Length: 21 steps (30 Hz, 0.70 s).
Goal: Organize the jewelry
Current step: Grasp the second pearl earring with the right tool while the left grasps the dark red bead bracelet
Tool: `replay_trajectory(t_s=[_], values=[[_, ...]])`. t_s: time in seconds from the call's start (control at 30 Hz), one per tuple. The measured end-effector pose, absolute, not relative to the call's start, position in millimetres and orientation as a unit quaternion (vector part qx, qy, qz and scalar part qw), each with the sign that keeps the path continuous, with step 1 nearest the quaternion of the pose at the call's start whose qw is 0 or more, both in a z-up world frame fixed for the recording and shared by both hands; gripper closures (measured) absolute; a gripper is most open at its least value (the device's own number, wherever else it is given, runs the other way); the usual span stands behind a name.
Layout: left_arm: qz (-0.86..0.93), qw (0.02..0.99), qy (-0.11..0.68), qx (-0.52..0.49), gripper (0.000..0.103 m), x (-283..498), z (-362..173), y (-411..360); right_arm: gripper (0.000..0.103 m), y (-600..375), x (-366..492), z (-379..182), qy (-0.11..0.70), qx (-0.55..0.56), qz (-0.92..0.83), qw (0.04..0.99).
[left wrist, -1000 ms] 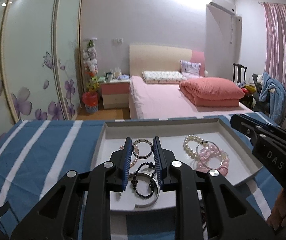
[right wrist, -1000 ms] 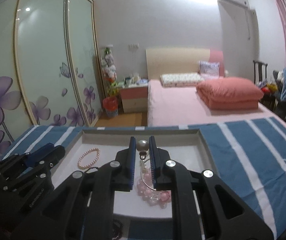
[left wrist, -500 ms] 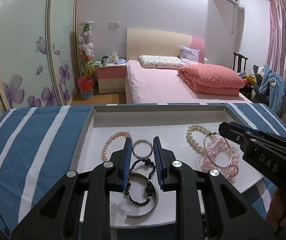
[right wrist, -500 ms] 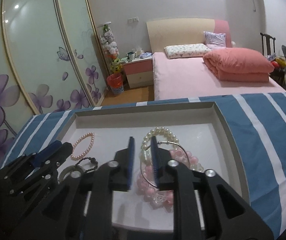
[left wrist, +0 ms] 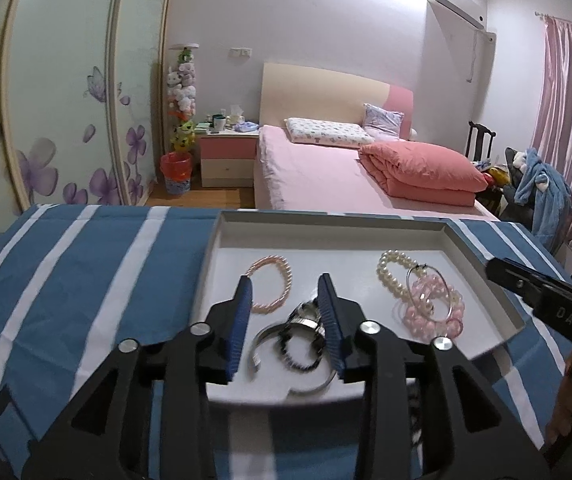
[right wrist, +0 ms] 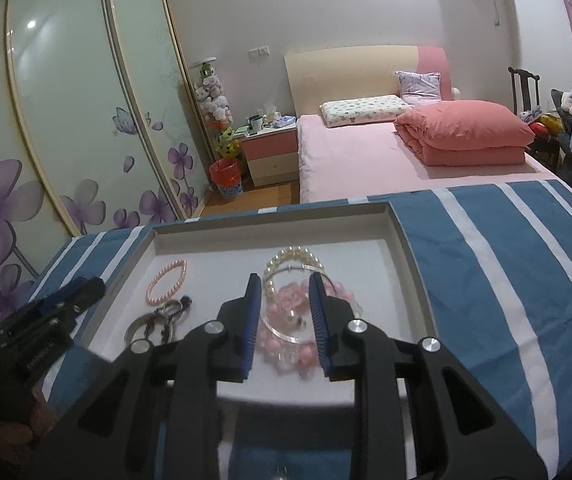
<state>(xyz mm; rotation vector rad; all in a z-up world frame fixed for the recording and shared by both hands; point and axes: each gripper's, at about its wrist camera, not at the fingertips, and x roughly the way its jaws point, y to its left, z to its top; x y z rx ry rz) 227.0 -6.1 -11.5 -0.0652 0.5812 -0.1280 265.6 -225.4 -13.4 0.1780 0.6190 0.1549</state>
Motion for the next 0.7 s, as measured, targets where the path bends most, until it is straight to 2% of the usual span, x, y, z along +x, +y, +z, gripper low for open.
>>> replay_trajectory(t_s=[0.1,0.17,0.27,0.57,0.7], values=[[-0.059,0.954,0.292,-0.025,0.064,212.5,-13.2,-0.1,0.078,-228.1,251.7,-15.8,0.312,0.082,0.076,0.943],[-0.056,0.951,0.302,-0.022,0.056,202.1,-17.0,3.5,0.078,-226.9,243.7,-19.5,0.324,0.076,0.078,0.94],[-0.055,0.946,0.318,-0.017,0.052,191.1,-22.5,6.5,0.078,-223.3,228.8,-30.4,0.347,0.063,0.086,0.932],[-0.045,0.939,0.34,-0.011,0.026,174.4,-31.6,13.1,0.077,-200.4,193.4,-65.8,0.412,-0.004,0.114,0.904],[-0.049,0.94,0.338,-0.006,0.019,168.6,-31.5,9.8,0.077,-196.9,192.8,-77.1,0.428,-0.023,0.109,0.897]])
